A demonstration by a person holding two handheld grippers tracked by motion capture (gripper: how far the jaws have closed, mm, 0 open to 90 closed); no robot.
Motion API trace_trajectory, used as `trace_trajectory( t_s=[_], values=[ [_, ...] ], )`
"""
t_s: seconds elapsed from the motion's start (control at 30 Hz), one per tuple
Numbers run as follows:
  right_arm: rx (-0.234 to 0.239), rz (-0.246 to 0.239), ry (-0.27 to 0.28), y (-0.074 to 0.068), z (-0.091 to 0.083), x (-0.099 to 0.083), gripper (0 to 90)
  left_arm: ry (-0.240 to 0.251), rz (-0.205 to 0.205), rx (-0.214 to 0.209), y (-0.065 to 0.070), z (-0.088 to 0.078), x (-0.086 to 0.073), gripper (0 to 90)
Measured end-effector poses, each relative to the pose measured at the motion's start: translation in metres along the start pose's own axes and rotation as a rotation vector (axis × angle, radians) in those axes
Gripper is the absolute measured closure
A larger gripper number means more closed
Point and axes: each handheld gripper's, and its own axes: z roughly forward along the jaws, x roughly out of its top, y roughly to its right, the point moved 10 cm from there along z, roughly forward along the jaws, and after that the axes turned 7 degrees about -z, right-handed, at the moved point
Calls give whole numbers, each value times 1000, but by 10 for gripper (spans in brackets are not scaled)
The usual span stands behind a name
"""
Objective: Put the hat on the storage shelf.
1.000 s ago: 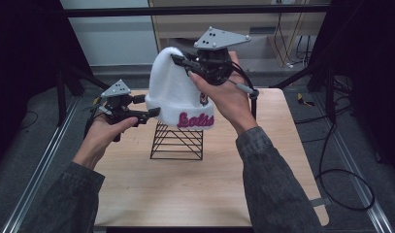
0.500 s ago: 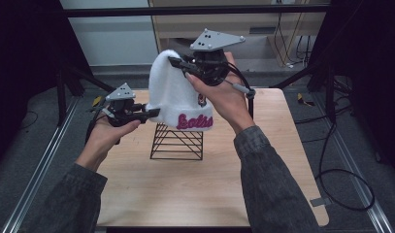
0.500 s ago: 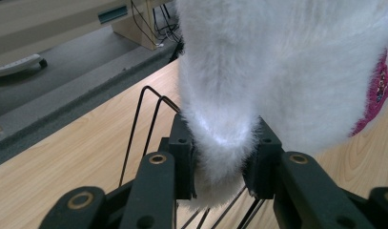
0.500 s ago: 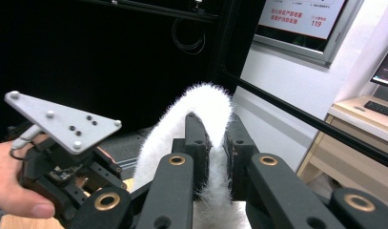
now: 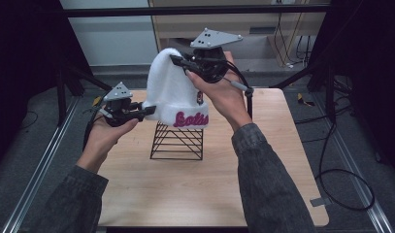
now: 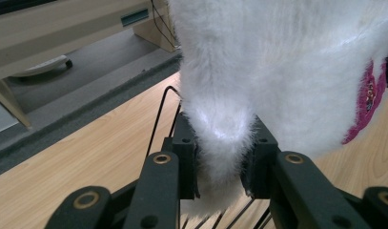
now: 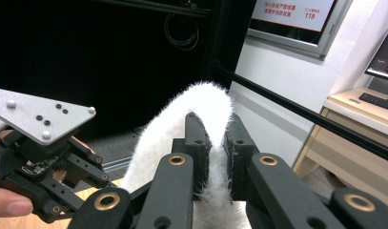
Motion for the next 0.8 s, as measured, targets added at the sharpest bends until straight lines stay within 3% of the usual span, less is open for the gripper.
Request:
trace_trajectory(
  t_s=[0.33, 0.8],
  values=[
    [-2, 25, -22, 4, 6, -16, 833, 2, -24, 7, -5, 2, -8, 715],
    [14, 54, -63, 9, 13, -45, 830, -21, -5, 35, -4, 18, -23, 716]
  ],
)
